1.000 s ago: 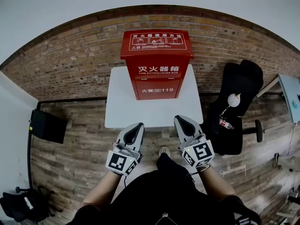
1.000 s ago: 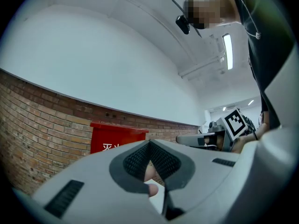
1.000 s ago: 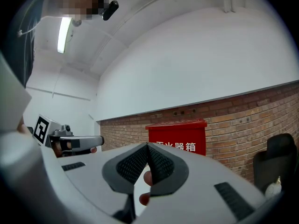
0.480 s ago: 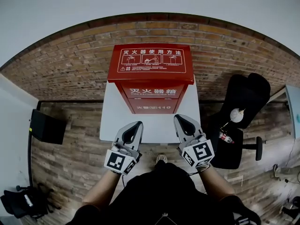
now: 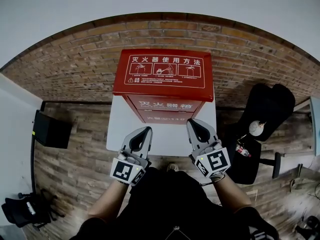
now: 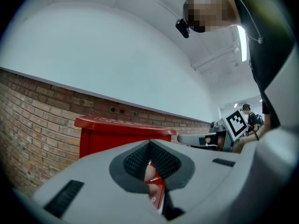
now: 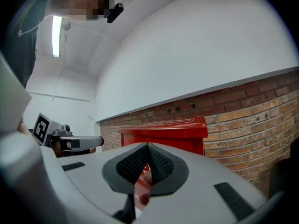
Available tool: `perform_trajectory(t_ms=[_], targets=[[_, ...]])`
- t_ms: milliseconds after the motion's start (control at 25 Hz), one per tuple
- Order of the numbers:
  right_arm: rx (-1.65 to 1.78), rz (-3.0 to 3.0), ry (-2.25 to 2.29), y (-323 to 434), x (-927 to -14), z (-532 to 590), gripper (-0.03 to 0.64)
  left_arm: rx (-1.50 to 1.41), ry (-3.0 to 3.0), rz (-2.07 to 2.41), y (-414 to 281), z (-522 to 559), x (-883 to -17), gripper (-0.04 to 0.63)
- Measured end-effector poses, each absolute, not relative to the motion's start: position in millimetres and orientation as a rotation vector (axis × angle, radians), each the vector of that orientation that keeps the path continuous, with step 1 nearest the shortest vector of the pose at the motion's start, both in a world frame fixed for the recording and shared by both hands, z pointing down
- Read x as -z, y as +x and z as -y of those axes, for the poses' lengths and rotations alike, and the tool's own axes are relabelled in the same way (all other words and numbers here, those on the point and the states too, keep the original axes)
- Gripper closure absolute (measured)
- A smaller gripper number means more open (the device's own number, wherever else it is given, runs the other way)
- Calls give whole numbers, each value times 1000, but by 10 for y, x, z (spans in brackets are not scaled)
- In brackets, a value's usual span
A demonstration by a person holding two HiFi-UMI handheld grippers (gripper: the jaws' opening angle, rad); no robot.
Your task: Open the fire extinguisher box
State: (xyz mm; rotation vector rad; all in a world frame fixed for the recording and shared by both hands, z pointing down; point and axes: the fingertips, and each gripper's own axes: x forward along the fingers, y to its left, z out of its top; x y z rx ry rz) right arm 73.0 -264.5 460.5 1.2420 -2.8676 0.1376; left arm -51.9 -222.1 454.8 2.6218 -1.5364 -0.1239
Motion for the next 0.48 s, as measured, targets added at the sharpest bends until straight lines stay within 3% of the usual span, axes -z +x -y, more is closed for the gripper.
perform_trajectory(t_ms=[480], targets=[[-100,2811,1401,568,-4487,2724,597,133,2707,1419,-730,2352,-4497,546]])
